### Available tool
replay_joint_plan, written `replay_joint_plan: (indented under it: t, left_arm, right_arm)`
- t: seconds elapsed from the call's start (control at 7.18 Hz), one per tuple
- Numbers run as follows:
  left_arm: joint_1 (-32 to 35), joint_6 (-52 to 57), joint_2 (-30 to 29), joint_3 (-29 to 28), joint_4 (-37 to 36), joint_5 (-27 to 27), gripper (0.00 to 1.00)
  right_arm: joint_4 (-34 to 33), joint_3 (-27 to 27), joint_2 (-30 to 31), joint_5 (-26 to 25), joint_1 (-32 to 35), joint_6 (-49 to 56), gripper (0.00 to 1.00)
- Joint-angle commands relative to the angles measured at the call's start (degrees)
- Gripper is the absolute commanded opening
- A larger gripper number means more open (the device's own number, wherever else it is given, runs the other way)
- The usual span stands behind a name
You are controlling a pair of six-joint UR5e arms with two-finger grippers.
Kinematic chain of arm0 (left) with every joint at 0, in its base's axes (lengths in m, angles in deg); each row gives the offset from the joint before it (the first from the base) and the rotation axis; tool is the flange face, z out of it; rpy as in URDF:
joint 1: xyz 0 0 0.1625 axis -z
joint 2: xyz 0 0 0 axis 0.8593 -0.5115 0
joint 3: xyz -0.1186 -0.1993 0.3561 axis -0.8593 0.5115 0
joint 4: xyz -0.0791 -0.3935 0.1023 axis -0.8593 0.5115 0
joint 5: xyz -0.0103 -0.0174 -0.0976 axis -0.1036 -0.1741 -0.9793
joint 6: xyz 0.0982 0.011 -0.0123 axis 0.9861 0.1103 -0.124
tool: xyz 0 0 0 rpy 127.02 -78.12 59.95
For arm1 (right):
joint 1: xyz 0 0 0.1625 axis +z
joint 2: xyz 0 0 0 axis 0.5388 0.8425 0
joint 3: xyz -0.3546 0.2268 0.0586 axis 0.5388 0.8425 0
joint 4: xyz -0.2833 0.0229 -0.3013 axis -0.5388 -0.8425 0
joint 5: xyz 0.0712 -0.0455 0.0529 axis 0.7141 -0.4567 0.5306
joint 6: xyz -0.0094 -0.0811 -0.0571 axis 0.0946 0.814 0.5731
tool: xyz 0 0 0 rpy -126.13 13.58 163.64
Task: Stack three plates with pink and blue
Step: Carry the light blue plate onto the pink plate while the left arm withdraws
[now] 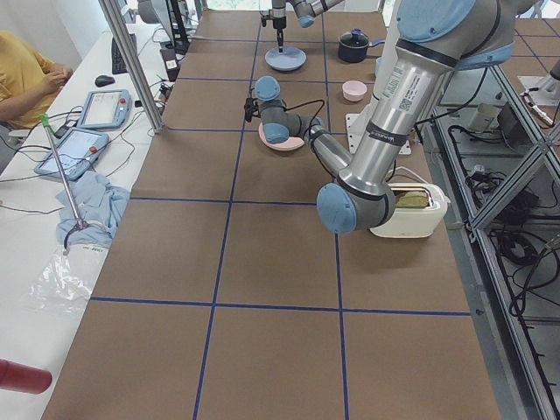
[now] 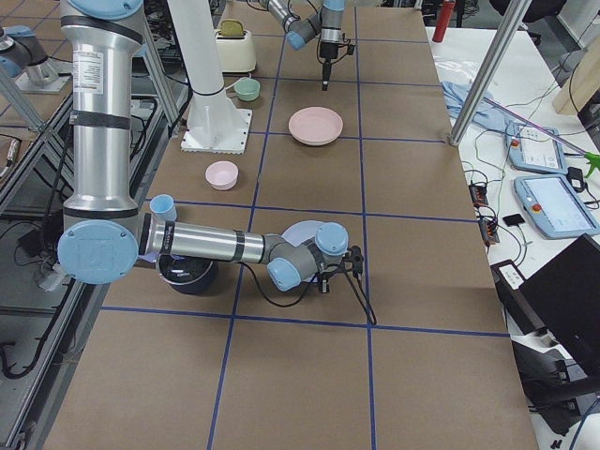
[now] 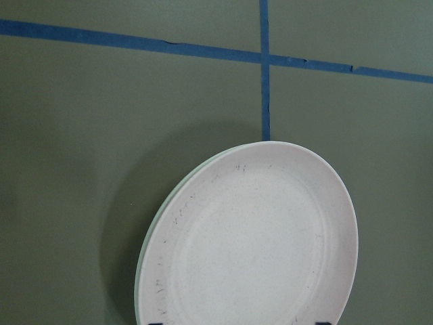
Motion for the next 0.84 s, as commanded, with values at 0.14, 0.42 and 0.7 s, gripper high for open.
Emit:
replay_joint_plan:
  t: [0.14, 0.42, 0.7]
  left_arm:
    - [4.83, 1.43, 5.48, 4.08, 0.43, -0.48, 0.79]
    - [8.88, 14.91, 13.64, 7.08, 0.35, -0.57, 0.78]
    - [12.83, 22.86, 19.56, 8.14, 0.44, -1.88, 0.78]
  right_arm:
    - [0.01, -2.67, 0.04, 3.78, 0.08, -2.02, 0.0]
    - [0.1, -10.2, -4.33, 4.24, -0.36, -20.82, 0.0]
    - [-0.07, -15.93, -11.87, 1.46, -7.61, -41.23, 0.0]
